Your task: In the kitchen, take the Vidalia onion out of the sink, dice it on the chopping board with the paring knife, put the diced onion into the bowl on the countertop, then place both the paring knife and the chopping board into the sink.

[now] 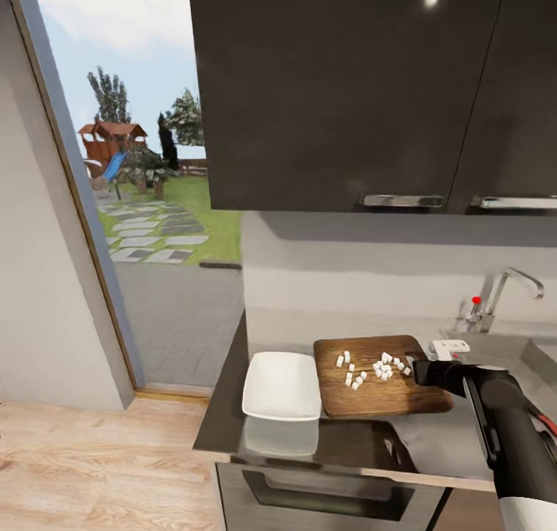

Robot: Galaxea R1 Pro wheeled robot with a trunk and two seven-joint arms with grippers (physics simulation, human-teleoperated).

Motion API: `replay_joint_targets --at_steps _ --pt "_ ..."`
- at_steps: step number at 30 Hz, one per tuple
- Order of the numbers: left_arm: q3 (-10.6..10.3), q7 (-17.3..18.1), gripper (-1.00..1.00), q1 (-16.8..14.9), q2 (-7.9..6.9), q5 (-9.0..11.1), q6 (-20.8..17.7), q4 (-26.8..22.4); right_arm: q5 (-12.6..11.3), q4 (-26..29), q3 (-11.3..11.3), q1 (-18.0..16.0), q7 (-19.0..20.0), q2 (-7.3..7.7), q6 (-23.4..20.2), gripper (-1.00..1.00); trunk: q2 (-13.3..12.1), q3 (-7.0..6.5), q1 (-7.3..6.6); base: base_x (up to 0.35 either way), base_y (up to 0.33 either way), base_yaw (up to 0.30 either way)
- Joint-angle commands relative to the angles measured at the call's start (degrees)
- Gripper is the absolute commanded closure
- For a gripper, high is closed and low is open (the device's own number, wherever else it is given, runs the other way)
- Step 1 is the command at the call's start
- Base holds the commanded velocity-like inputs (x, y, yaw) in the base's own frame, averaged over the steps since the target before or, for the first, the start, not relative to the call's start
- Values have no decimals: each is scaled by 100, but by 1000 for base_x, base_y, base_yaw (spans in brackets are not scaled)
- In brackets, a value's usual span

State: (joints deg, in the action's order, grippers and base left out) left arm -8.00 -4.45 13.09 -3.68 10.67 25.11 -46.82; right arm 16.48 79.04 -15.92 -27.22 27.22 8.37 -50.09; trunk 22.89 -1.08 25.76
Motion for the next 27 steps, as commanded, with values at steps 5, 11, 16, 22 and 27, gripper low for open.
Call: replay_joint_targets --at_steps 5,11,16,22,27 --pt "-41 -47 -100 1 -10 40 13 -3 69 6 -6 -2 56 -2 -34 100 3 -46 3 0 222 0" --pt "-41 -47 -100 1 -10 40 14 -3 74 6 -6 -2 56 -2 -45 100 3 -101 3 0 224 0" --pt "-43 -48 -100 1 -10 40 14 -3 74 6 -8 -2 56 -2 -45 100 3 -147 3 0 226 0" --pt "-42 -48 -100 1 -10 40 19 -3 74 6 -7 -2 56 -2 -45 100 3 -202 3 44 234 0" --pt "-43 -48 -100 1 -10 40 19 -3 74 6 -4 -2 56 -2 -45 100 3 -246 3 81 180 0"
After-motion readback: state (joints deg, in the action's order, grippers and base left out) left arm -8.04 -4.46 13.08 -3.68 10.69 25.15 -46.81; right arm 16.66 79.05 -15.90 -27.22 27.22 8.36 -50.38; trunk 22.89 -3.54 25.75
